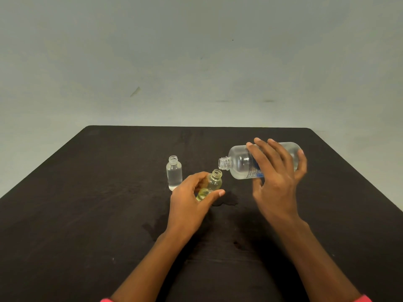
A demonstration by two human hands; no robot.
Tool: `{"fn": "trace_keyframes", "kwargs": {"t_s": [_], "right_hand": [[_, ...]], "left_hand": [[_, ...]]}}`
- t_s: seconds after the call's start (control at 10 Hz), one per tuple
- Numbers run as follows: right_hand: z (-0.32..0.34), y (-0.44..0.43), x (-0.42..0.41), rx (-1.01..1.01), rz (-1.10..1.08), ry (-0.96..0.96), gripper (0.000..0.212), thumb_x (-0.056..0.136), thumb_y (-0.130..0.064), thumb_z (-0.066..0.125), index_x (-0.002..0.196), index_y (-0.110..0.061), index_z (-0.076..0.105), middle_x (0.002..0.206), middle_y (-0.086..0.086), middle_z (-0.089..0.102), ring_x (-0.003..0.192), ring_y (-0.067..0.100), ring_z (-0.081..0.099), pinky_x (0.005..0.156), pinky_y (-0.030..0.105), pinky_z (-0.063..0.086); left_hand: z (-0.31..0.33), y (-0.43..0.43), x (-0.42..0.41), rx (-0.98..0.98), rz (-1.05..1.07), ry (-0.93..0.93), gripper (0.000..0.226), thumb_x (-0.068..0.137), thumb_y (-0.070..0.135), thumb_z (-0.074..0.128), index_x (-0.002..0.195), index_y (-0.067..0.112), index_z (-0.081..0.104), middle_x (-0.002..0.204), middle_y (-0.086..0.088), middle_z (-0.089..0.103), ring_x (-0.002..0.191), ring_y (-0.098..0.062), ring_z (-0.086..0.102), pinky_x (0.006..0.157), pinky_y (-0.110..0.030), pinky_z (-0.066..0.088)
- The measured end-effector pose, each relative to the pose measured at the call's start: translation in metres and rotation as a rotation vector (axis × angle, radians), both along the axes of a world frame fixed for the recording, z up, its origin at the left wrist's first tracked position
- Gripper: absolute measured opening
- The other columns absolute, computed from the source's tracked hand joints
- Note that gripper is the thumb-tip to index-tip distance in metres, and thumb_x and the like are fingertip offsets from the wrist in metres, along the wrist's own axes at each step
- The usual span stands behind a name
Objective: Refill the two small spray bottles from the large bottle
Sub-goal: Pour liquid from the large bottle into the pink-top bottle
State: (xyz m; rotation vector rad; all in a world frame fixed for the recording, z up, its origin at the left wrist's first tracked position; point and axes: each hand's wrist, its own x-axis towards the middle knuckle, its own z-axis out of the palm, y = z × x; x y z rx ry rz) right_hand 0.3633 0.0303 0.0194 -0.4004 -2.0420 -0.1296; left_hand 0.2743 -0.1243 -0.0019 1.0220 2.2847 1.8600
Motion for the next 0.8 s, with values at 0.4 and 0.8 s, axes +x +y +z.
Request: {"fn": "trace_keyframes", "kwargs": {"t_s": [0.4, 0.8], "right_hand": [[-0.0001, -0.0002, 0.0, 0.007, -0.01, 0.001, 0.083, 0.059, 0.013, 0.072, 0.13, -0.025, 0.049, 0.134, -0.002, 0.056, 0.129, 0.019, 0.045, 0.112, 0.056, 0.013], [-0.0001, 0.0, 0.0006, 0.001, -0.006, -0.003, 0.083, 0.059, 0.013, 0.073, 0.13, -0.024, 0.05, 0.134, -0.002, 0.056, 0.129, 0.02, 0.045, 0.112, 0.055, 0.013]], "left_hand": [[-0.0005, 0.0002, -0.0004, 0.005, 0.001, 0.005, 0.033, 0.071, 0.027, 0.081, 0.1, 0.028, 0.067, 0.092, 0.012, 0.069, 0.086, -0.002, 0.064, 0.081, -0.023, 0.052], [-0.0018, 0.0001, -0.0008, 0.002, -0.006, 0.011, 0.034, 0.071, 0.026, 0.081, 0.102, 0.026, 0.067, 0.093, 0.011, 0.069, 0.087, -0.001, 0.064, 0.081, -0.022, 0.052]]}}
